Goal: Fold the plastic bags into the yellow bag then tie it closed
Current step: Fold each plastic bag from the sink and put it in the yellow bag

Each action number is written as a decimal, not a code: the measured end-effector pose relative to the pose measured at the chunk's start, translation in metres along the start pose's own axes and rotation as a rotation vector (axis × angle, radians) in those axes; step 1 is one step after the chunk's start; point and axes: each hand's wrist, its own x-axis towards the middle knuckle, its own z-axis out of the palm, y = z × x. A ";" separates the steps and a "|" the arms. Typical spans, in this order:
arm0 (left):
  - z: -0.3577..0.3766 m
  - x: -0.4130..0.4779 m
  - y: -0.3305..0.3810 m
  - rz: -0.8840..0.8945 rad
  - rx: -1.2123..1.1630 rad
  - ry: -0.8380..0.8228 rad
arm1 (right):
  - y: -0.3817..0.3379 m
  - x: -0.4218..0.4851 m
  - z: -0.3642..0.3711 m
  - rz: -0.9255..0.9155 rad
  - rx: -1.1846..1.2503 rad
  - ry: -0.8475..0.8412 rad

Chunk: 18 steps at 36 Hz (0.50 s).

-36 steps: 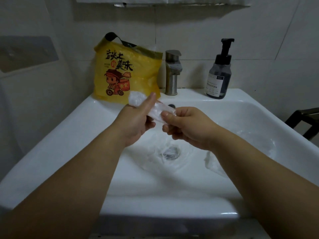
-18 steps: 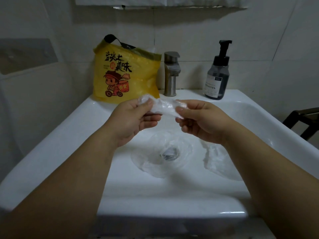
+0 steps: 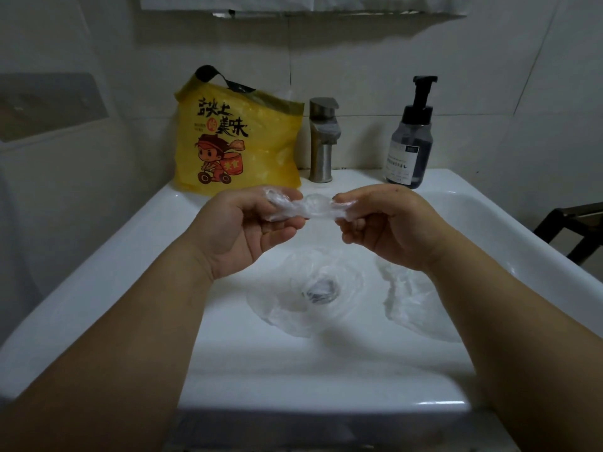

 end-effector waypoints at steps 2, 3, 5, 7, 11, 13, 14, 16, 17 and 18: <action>0.002 -0.001 0.001 0.003 0.003 -0.008 | -0.001 -0.001 0.001 -0.007 -0.026 -0.005; 0.003 -0.001 0.000 0.019 0.024 0.010 | 0.000 -0.002 0.001 -0.007 -0.057 0.007; 0.003 0.002 -0.004 0.060 0.142 0.078 | 0.003 -0.001 0.001 -0.017 -0.185 0.041; 0.002 0.005 -0.009 0.095 0.280 0.126 | 0.006 -0.001 0.003 -0.036 -0.293 0.075; -0.002 0.006 -0.010 0.125 0.301 0.140 | 0.006 0.001 0.002 0.010 -0.345 0.138; -0.001 0.007 -0.010 0.144 0.295 0.129 | 0.006 0.001 0.000 0.056 -0.352 0.147; 0.000 0.007 -0.010 0.154 0.291 0.130 | 0.006 0.001 0.001 0.070 -0.360 0.136; 0.002 0.007 -0.010 0.181 0.259 0.149 | 0.008 0.000 0.004 0.061 -0.391 0.106; 0.004 0.008 -0.010 0.192 0.216 0.153 | 0.009 0.000 0.007 0.051 -0.397 0.105; 0.005 0.008 -0.010 0.195 0.161 0.141 | 0.010 0.000 0.010 0.042 -0.396 0.114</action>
